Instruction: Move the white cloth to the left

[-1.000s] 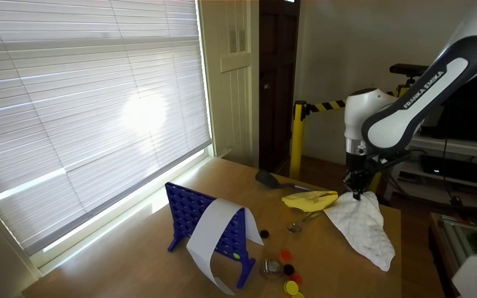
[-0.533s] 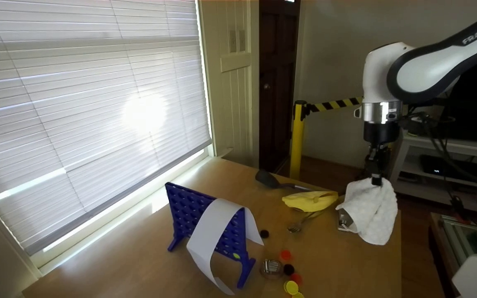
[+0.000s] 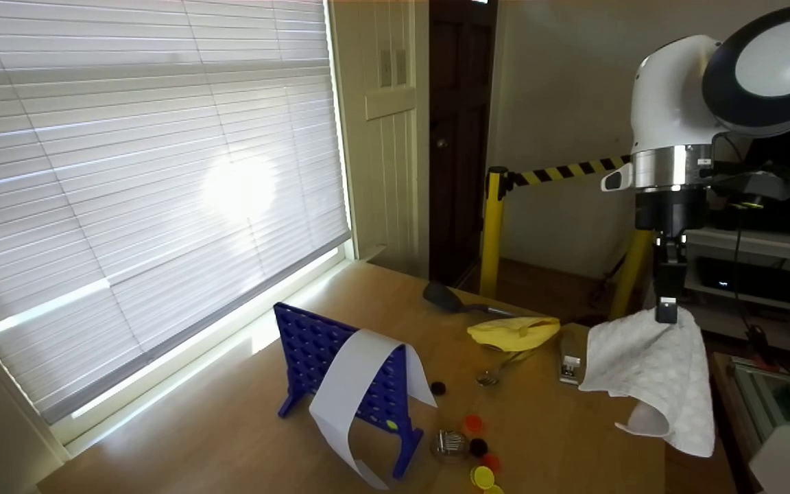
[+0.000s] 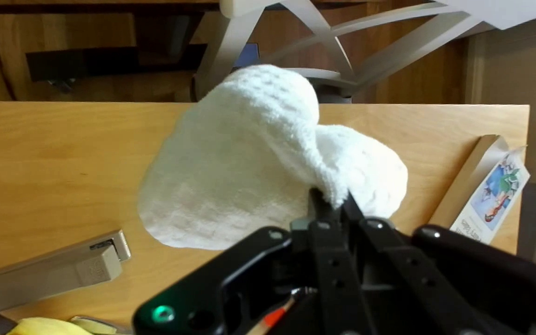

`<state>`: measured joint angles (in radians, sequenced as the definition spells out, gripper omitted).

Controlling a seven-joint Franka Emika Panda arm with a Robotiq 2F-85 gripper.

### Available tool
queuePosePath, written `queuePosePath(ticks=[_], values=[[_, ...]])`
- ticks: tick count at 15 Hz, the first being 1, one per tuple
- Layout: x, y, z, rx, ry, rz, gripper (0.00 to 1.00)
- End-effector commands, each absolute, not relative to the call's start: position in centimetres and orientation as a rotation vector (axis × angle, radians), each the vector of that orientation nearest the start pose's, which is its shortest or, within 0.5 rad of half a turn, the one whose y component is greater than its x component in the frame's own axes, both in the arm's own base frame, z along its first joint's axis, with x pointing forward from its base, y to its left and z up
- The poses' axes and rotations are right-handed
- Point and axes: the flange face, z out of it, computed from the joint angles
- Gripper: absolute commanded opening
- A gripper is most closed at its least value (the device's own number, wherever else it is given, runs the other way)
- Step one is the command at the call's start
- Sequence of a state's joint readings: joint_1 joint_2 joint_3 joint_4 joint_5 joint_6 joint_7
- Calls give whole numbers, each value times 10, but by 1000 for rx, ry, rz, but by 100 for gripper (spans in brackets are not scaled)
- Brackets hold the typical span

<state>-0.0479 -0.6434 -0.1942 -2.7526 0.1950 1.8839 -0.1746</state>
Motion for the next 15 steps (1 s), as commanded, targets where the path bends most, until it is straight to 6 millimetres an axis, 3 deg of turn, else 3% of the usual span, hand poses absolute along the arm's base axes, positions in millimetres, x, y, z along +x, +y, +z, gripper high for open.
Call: queuePosePath(ticks=[1,5,9,15], values=[[307,-55,386,-2794,132,254,7],[314,-60,380,-2790,129,207,2],[348,-47,353,-2785,163,59,2],[372,17,319,-2669,132,-25,2]])
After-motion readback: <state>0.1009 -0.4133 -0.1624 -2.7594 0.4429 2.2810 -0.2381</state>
